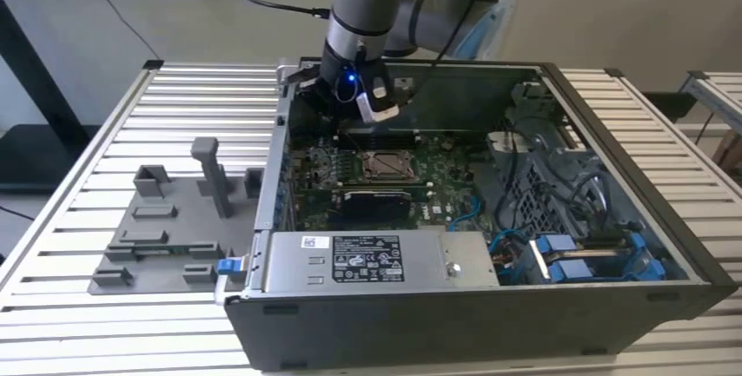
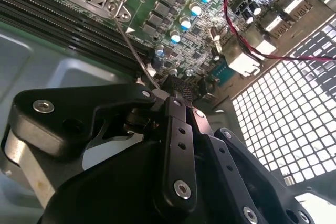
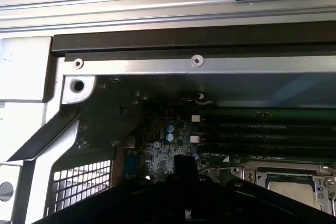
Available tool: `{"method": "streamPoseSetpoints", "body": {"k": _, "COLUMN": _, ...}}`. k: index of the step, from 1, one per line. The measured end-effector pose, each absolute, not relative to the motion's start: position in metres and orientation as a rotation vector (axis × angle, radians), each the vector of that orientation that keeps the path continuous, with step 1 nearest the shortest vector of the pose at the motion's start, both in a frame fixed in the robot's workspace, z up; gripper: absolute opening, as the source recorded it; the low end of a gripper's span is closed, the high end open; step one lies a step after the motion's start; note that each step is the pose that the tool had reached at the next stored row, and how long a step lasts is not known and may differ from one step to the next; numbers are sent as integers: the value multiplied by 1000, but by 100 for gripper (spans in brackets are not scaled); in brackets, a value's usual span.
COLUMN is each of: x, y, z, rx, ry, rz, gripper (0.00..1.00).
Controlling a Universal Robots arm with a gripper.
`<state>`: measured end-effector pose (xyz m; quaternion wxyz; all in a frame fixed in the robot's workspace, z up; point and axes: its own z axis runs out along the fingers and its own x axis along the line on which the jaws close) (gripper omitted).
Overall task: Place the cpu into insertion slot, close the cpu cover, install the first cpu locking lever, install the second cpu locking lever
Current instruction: 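Install the first cpu locking lever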
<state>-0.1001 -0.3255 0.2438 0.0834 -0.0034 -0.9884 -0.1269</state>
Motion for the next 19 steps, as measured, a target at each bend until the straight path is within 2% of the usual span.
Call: {"method": "streamPoseSetpoints", "body": {"k": 19, "x": -66, "y": -329, "z": 256, "rx": -14, "ry": -2909, "rz": -408, "gripper": 11}}
